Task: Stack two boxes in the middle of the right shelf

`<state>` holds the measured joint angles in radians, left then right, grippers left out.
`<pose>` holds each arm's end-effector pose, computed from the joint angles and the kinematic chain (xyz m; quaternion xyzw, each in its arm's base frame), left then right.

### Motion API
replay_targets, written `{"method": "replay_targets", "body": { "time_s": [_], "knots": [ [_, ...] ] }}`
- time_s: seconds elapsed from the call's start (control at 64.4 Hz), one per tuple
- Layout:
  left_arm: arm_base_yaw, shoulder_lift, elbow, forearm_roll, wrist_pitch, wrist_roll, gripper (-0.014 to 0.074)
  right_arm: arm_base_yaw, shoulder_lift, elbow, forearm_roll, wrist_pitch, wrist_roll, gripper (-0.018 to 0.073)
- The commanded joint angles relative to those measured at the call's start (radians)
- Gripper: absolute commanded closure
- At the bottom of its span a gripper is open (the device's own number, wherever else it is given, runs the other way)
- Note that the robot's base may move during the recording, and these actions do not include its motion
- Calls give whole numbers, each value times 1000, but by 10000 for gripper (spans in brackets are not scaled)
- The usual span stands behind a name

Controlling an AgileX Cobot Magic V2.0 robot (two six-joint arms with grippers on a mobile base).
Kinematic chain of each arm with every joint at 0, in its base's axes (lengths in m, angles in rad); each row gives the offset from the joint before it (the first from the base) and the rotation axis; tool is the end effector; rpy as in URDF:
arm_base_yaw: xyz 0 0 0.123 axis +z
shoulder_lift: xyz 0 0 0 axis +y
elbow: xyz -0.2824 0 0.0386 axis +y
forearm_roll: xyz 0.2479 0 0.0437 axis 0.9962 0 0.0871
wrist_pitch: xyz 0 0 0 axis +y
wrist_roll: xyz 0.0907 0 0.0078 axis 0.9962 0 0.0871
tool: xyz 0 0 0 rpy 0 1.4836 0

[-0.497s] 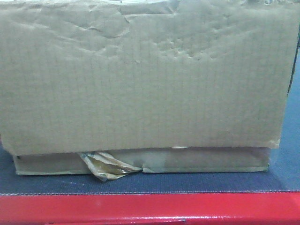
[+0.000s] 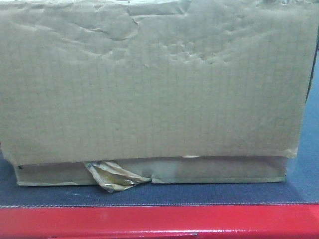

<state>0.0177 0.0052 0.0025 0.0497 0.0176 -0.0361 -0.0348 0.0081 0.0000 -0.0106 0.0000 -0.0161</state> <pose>0.0569 0.0011 0.2104 -0.0017 0.6849 0.0117 0.7286 0.0569 -0.0020 0.2126 0.0027 0.6786 -0.0226 0.7342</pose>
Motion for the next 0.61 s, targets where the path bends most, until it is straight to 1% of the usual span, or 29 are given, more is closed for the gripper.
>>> {"method": "replay_targets", "body": {
  "time_s": [0.0,0.078,0.155,0.202,0.28,0.357,0.404,0.497,0.59],
  "knots": [
    [0,-5,-2,-1,-5,-1,689,-5,-8,0,-1,-17,-2,721],
    [0,-5,-2,-4,8,-1,689,-5,-8,0,-1,-17,-2,721],
    [0,-5,-26,-50,48,-1,689,-5,-8,0,-1,-17,-2,721],
    [0,-5,-68,-98,112,-1,689,-5,-8,0,-1,-17,-2,721],
    [0,-5,-152,-124,217,-1,689,-5,-8,0,-1,-17,-2,721],
    [0,19,-247,-126,342,-1,689,-5,-8,0,-1,-17,-2,721],
    [0,50,-307,-126,393,-1,689,-5,-8,0,-1,-17,-2,721],
    [0,140,-418,-124,501,-1,689,-5,-8,0,-1,-17,-2,721],
    [0,252,-520,-124,633,-1,689,-5,-8,0,-1,-17,-2,721]
  ]
}}
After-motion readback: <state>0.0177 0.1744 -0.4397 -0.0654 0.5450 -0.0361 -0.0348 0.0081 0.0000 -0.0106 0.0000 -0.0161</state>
